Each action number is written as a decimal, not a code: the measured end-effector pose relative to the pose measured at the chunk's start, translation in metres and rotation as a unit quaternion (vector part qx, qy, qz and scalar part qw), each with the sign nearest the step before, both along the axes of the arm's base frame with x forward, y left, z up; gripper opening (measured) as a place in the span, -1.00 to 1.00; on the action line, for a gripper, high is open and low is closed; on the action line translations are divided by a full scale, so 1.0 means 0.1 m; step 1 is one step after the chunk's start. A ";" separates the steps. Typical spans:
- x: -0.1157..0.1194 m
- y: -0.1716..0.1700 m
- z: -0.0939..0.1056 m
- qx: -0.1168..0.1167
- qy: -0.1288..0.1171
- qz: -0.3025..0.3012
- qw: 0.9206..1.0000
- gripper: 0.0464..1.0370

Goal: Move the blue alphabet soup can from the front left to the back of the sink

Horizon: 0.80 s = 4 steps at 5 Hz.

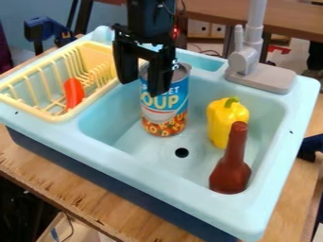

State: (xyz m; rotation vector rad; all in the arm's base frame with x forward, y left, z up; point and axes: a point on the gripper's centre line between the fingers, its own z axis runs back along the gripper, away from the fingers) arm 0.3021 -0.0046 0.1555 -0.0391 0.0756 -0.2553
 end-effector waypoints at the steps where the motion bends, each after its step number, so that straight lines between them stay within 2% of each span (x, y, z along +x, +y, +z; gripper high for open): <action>1: 0.00 0.01 -0.04 0.002 0.009 0.000 1.000 0.93; 2: -0.06 -0.07 0.02 0.013 0.027 -0.013 0.999 0.93; 3: -0.22 -0.15 0.09 0.054 0.067 -0.011 0.996 0.93; 4: -0.47 -0.22 0.55 0.072 0.023 0.010 0.997 0.93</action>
